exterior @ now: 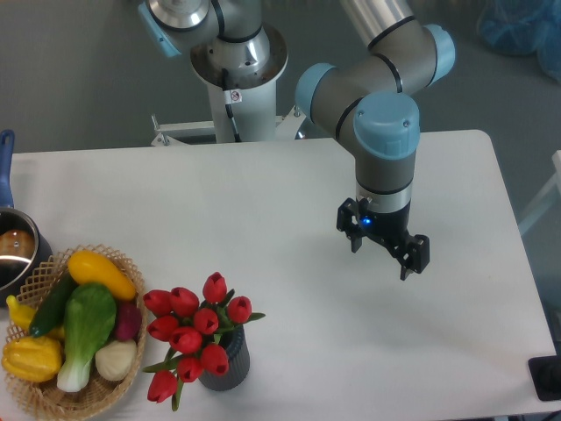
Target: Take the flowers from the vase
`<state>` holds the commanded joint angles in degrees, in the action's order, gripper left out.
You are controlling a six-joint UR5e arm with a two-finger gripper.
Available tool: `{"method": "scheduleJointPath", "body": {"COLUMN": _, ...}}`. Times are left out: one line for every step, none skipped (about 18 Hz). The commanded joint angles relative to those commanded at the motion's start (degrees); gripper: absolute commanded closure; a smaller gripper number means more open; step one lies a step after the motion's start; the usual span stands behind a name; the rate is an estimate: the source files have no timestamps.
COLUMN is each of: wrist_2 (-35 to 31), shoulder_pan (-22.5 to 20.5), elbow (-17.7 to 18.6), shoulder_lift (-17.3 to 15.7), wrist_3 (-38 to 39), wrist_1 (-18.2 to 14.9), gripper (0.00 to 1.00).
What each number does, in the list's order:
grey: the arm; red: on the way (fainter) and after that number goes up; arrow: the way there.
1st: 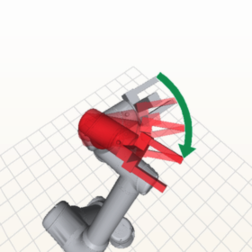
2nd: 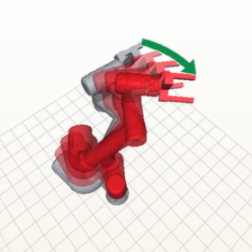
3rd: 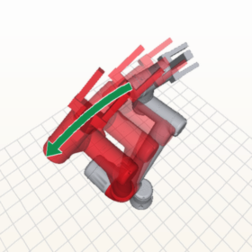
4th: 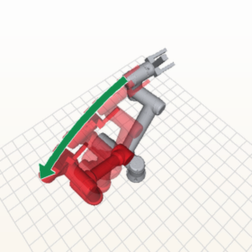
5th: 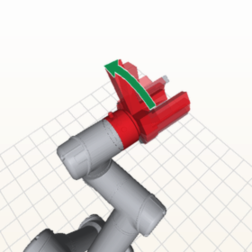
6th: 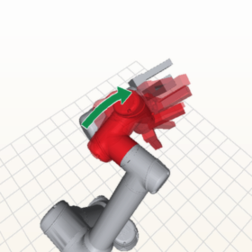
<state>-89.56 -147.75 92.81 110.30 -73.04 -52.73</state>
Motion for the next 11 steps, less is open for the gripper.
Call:
{"method": "scheduleJointPath", "body": {"wrist_2": 0.0, "shoulder_pan": 0.1, "elbow": 0.0, "shoulder_lift": 0.1, "wrist_3": 0.1, "wrist_1": 0.0, "gripper": 0.00}}
{"method": "scheduleJointPath", "body": {"wrist_2": 0.0, "shoulder_pan": 0.1, "elbow": 0.0, "shoulder_lift": 0.1, "wrist_3": 0.0, "wrist_1": 0.0, "gripper": 0.00}}
{"method": "scheduleJointPath", "body": {"wrist_2": 0.1, "shoulder_pan": 0.0, "elbow": 0.0, "shoulder_lift": 0.0, "wrist_3": -0.1, "wrist_1": 0.0, "gripper": 0.00}}
{"method": "scheduleJointPath", "body": {"wrist_2": 0.3, "shoulder_pan": -0.1, "elbow": 0.0, "shoulder_lift": 0.0, "wrist_3": -0.1, "wrist_1": 0.0, "gripper": 0.00}}
{"method": "scheduleJointPath", "body": {"wrist_2": 0.3, "shoulder_pan": 0.0, "elbow": 0.0, "shoulder_lift": 0.0, "wrist_3": 0.0, "wrist_1": 0.0, "gripper": 0.00}}
{"method": "scheduleJointPath", "body": {"wrist_2": 0.3, "shoulder_pan": 0.0, "elbow": -0.1, "shoulder_lift": 0.0, "wrist_3": 0.0, "wrist_1": 0.0, "gripper": 0.00}}
{"method": "scheduleJointPath", "body": {"wrist_2": 0.3, "shoulder_pan": -0.2, "elbow": 0.0, "shoulder_lift": 0.1, "wrist_3": 0.0, "wrist_1": 0.0, "gripper": 0.00}}
{"method": "scheduleJointPath", "body": {"wrist_2": 0.9, "shoulder_pan": -0.3, "elbow": 0.0, "shoulder_lift": 0.2, "wrist_3": 0.0, "wrist_1": 0.3, "gripper": 0.00}}
{"method": "scheduleJointPath", "body": {"wrist_2": 1.1, "shoulder_pan": -0.3, "elbow": 0.2, "shoulder_lift": 0.1, "wrist_3": 0.2, "wrist_1": 0.5, "gripper": 0.00}}
{"method": "scheduleJointPath", "body": {"wrist_2": 1.7, "shoulder_pan": -0.1, "elbow": 0.4, "shoulder_lift": 0.1, "wrist_3": 0.4, "wrist_1": 0.7, "gripper": 0.00}}
{"method": "scheduleJointPath", "body": {"wrist_2": 2.3, "shoulder_pan": 0.1, "elbow": 1.0, "shoulder_lift": 0.3, "wrist_3": 0.4, "wrist_1": 1.0, "gripper": 0.00}}
